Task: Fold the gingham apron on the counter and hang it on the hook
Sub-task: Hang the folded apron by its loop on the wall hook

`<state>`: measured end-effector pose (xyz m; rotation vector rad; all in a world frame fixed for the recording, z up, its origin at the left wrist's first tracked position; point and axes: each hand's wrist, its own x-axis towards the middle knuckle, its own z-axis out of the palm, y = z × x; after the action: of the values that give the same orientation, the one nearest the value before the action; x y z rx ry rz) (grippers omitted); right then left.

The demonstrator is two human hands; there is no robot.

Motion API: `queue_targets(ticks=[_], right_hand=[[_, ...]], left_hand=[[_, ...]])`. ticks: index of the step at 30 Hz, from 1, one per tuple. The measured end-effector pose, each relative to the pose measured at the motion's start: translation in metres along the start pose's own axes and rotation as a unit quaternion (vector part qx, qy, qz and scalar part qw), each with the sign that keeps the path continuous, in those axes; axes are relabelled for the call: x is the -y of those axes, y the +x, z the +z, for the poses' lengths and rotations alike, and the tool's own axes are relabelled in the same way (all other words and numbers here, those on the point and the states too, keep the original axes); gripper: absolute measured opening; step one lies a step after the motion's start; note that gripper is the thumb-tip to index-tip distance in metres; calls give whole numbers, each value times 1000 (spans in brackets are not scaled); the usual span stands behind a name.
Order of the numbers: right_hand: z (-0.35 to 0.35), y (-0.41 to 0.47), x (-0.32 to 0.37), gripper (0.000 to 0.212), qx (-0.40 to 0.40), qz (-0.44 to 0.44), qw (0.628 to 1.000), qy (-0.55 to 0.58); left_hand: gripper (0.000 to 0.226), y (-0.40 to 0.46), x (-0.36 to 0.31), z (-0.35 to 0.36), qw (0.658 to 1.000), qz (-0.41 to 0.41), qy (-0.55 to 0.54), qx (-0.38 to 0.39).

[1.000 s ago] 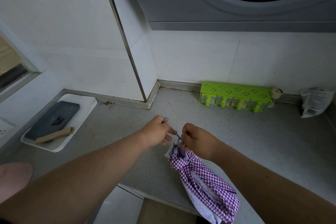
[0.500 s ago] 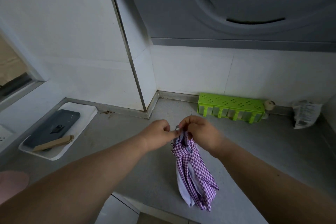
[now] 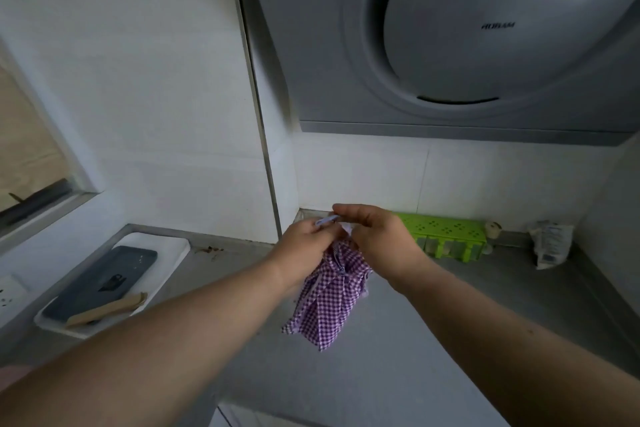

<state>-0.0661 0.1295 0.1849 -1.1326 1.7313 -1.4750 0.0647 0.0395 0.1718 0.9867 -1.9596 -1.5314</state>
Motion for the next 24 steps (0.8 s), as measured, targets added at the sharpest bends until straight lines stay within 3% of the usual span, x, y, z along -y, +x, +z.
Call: queue_targets(ticks=[5, 11, 14, 24], right_hand=[[11, -1, 30, 49, -31, -49, 996, -66], [21, 3, 63, 22, -35, -139, 965, -218], [26, 6, 81, 11, -46, -139, 953, -264], [40, 9, 143, 17, -20, -145, 957, -251]], left_hand=[[16, -6, -26, -34, 999, 38, 25, -27], [19, -22, -64, -62, 988, 83, 128, -24], [23, -30, -79, -77, 987, 86, 138, 1], [24, -47, -119, -127, 982, 121, 144, 4]])
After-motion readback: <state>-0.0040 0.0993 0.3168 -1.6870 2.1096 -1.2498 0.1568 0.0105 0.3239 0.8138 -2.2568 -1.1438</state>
